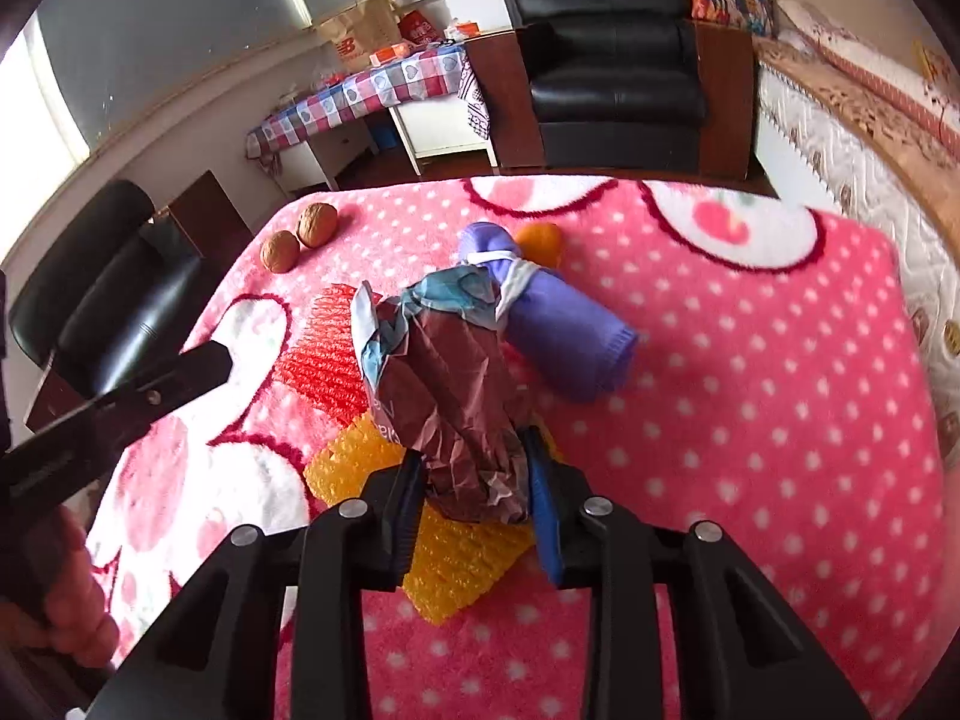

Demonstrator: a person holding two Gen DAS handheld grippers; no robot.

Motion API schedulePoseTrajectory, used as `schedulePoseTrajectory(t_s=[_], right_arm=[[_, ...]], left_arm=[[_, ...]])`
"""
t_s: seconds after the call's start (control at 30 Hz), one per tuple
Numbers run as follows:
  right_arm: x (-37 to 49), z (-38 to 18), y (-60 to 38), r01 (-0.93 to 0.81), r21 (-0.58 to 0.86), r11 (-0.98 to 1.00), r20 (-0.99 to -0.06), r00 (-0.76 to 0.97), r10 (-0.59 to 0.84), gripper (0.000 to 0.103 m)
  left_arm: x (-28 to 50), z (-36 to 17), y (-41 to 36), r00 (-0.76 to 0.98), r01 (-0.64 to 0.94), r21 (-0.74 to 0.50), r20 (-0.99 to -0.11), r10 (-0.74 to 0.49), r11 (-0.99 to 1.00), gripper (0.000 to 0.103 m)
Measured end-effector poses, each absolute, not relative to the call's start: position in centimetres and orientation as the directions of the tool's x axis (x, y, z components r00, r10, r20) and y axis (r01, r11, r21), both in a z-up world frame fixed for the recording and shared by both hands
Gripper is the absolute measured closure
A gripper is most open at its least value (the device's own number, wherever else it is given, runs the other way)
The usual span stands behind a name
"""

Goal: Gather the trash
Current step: 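Grasp the brown crumpled wrapper with the right tool while the left tool grasps the yellow mesh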

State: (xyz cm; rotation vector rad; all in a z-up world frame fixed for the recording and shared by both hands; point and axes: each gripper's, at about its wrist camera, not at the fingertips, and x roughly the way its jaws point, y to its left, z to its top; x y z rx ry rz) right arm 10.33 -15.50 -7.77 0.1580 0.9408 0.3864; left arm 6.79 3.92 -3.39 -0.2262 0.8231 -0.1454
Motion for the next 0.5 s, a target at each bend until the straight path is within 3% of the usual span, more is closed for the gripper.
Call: schedulePoseTrajectory(t_s=[0.3,0.5], right_arm=[[7.6,-7.1,-15.7,-0.213,0.412,0.886,-0.747,0.478,0.462,0.074],[5.8,-5.3,-17.8,-0.164,0.366,0.916,-0.727,0.564,0.391,0.073]], left_arm=[[4.9,-3.9,3.3,0.651,0.128,-0.297,-0.694,-0.306,0.946,0.07],[3.9,-4.7,1.8,0.625,0.169,-0.293,-0.707,-0.332,0.941,0.07]])
